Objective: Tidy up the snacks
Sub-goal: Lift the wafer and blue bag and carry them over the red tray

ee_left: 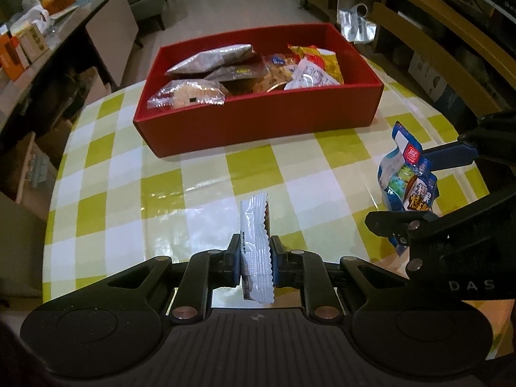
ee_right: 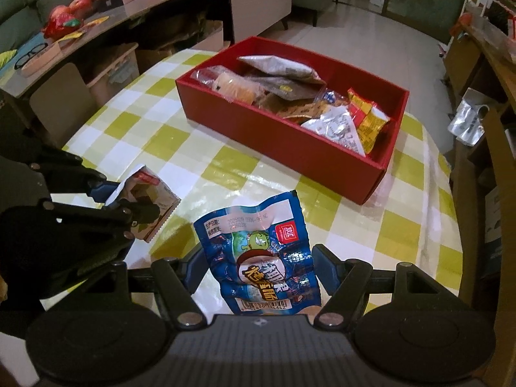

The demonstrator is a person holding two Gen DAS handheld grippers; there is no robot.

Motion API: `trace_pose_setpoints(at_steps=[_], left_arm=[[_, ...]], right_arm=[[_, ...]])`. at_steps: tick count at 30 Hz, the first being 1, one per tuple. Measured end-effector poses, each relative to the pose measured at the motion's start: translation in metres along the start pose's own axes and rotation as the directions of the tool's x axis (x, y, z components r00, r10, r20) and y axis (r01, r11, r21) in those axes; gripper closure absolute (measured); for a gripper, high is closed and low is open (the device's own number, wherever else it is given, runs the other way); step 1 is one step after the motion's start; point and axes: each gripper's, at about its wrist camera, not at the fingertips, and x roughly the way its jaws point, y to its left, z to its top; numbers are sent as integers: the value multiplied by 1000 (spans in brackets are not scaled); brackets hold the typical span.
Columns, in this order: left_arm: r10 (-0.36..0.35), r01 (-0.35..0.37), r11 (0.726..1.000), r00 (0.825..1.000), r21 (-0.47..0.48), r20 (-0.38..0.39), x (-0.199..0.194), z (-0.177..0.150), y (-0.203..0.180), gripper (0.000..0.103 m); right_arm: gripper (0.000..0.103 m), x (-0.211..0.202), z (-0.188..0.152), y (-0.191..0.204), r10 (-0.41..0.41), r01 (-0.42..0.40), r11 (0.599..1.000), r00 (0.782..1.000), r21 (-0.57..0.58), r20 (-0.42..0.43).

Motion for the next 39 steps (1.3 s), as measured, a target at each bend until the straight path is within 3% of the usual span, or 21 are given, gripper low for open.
trace_pose_setpoints(at_steps=[18, 32, 39], left_arm=[[-33, 41, 995, 996, -87, 87, -17, 36, 14, 80], [-30, 65, 982, 980, -179, 195, -24, 95, 35, 80], [-5, 48, 980, 977, -192, 215, -12, 122, 40, 80]], right_arm=[[25, -18, 36, -14, -25, 20, 999, 994, 48, 107], [25, -25, 89, -42, -59, 31, 991, 974, 127, 219], [25, -10, 111, -56, -72, 39, 989, 971, 146, 227]])
